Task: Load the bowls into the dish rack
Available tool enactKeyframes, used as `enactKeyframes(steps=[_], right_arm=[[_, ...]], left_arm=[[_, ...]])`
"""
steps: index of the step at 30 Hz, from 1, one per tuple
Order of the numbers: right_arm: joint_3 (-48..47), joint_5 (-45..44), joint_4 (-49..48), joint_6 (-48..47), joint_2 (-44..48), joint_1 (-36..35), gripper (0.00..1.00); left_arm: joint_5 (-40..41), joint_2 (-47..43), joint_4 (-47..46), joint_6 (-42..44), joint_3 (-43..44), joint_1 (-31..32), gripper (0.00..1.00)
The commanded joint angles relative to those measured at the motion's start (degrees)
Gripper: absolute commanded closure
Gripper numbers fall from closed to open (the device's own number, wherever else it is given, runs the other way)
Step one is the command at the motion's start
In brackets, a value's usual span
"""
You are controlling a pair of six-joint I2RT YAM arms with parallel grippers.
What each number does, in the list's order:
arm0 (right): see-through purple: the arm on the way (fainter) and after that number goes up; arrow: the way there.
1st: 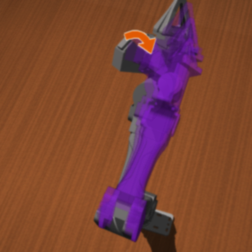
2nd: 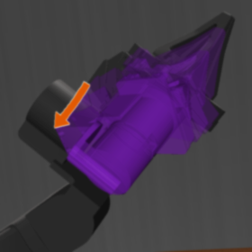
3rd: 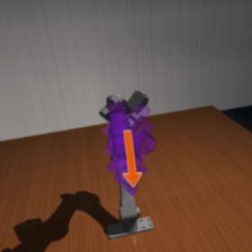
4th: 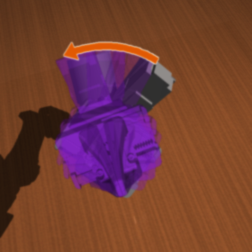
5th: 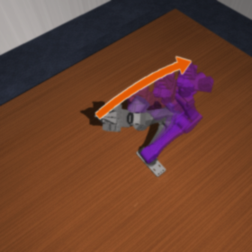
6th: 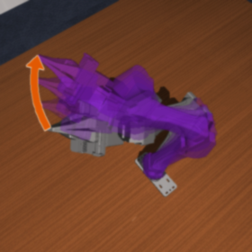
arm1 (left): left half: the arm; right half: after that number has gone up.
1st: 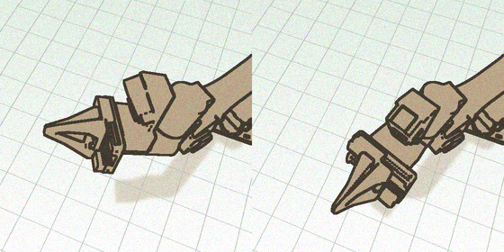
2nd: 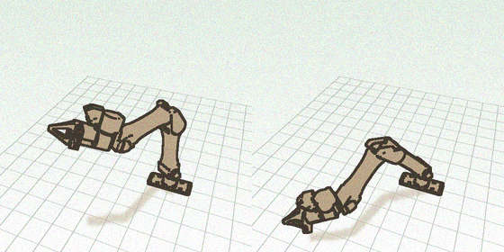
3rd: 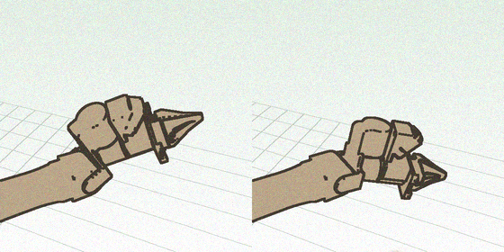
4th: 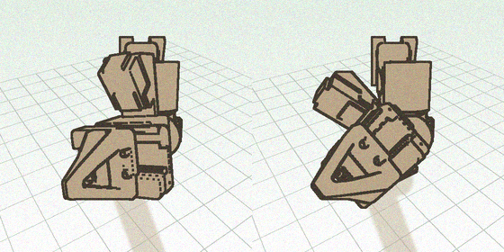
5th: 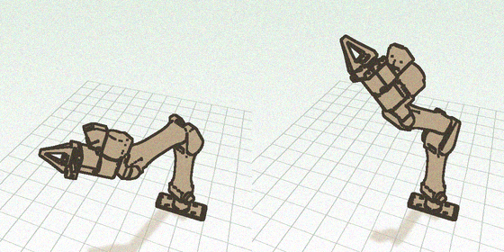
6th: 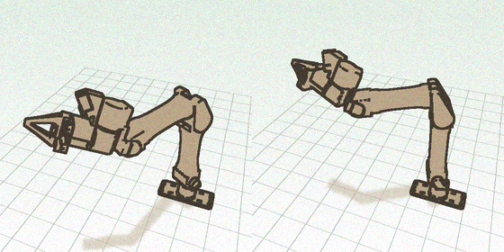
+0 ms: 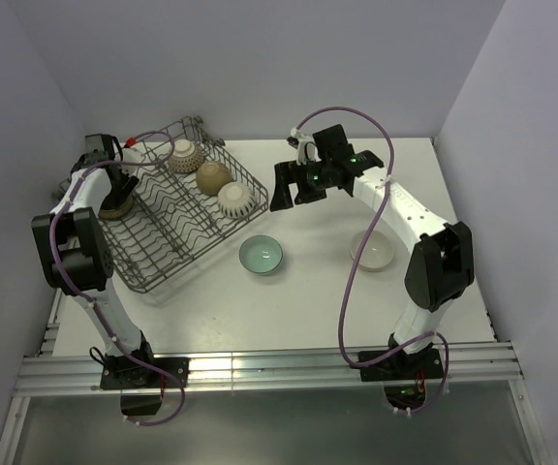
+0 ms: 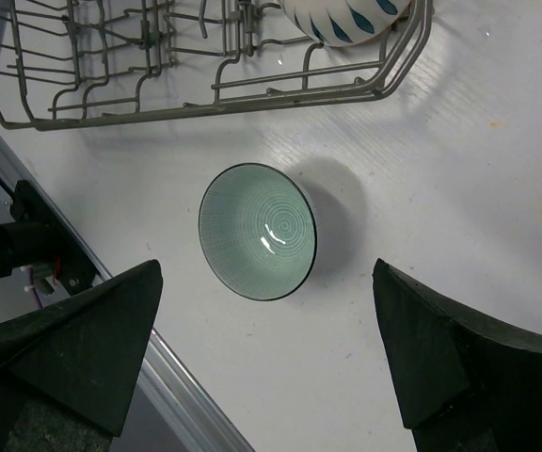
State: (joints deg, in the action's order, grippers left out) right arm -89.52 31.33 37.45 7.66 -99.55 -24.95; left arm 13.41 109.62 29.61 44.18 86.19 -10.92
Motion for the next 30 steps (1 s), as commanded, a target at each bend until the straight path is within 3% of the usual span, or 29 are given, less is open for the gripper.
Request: enactKeyframes(steps=[1,11,21,26,30], right_arm=[[-0.7,0.3,-0.2,-1.2,1.8,0.8,0.00],[0.8,0.2,-0.1,-1.5,2.6,1.9,0.00],[0.4,0.2,3.6,-4.2,5.2,5.9,0.00],[2.3,0.1,9.6,-10.6,9.0,13.5,0.00],[4.5,-4.0,15.2,-17.1,11.5,19.6,0.00]], left_arm=[[1.8,1.2,-4.4,-2.7,0.9,-0.3,0.29],[3.6,3.9,-7.7,-7.1,5.9,0.0,0.32],[-2.1,-1.8,-3.5,-8.9,6.2,-0.1,0.10],[-6.0,-5.7,0.2,-9.1,6.8,-0.2,0.01],[-16.2,-9.2,5.5,-11.7,9.1,-0.8,0.01]])
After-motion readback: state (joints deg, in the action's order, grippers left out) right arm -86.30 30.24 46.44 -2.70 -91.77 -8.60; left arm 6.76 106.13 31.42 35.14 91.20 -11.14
